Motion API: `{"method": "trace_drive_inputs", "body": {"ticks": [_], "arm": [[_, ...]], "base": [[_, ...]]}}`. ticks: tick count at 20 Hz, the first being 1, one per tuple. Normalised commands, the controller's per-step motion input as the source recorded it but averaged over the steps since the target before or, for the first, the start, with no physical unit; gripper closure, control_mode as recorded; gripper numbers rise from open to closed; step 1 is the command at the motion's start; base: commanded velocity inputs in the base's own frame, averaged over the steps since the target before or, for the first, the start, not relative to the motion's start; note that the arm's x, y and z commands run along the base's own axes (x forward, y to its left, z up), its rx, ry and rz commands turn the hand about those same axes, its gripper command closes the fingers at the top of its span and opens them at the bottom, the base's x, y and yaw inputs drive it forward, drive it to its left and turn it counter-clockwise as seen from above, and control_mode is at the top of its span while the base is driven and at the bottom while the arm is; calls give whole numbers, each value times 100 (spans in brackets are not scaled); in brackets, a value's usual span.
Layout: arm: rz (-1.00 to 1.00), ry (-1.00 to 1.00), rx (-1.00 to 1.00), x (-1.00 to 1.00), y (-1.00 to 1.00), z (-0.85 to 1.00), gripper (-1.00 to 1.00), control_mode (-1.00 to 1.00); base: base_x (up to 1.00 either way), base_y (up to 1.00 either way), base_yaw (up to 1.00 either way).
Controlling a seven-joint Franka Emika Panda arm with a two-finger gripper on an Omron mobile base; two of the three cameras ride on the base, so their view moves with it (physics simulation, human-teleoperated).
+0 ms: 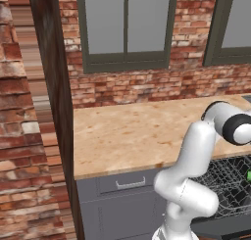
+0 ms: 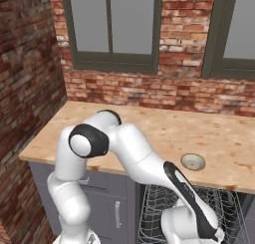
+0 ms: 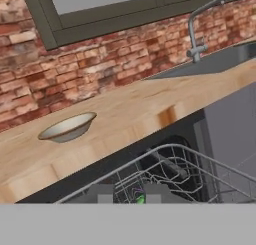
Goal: Pick up the cup and bowl from the counter, place them in the dishwasher, and close the dishwasher door.
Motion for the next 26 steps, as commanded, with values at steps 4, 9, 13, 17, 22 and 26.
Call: {"method": "trace_drive_inputs", "body": {"ticks": [4,9,13,17,22,26], "arm": [[0,0,13,2,0,-46,100,-100],[0,0,14,10,0,-36,100,-100],[0,0,9,19,0,-34,100,-100],[-1,0,3,24,0,-41,100,-100],[-3,0,0,27,0,-46,100,-100],[-4,0,0,27,0,-48,100,-100]], "base": [[0,0,0],[0,0,0],[0,0,0],[0,0,0],[0,0,0],[0,0,0]]}}
